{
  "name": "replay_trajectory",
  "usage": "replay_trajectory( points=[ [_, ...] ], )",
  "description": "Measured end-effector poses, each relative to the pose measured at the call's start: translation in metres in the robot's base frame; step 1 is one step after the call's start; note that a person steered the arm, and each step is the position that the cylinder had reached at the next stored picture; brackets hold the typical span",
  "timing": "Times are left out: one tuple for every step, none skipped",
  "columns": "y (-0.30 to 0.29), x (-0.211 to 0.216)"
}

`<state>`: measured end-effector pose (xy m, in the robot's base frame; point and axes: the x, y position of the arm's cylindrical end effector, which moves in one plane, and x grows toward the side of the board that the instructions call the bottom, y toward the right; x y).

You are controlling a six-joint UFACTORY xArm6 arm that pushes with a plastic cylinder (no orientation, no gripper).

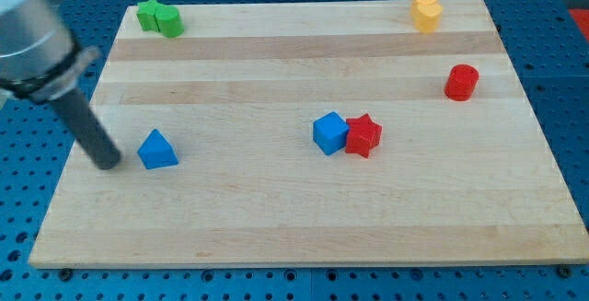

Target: Push the red circle above to the red star

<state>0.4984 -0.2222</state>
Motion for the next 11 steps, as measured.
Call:
replay_trajectory(
  points=[
    [0.092, 0.001],
    [0.173, -0.001],
    [0.21, -0.002],
    [0.205, 0.013],
    [0.148, 0.035],
    [0.072, 0.028],
    [0.054, -0.015],
    [0.105, -0.028],
    [0.174, -0.028],
    [0.203, -0.023],
    [0.2, -0.004]
  ],
)
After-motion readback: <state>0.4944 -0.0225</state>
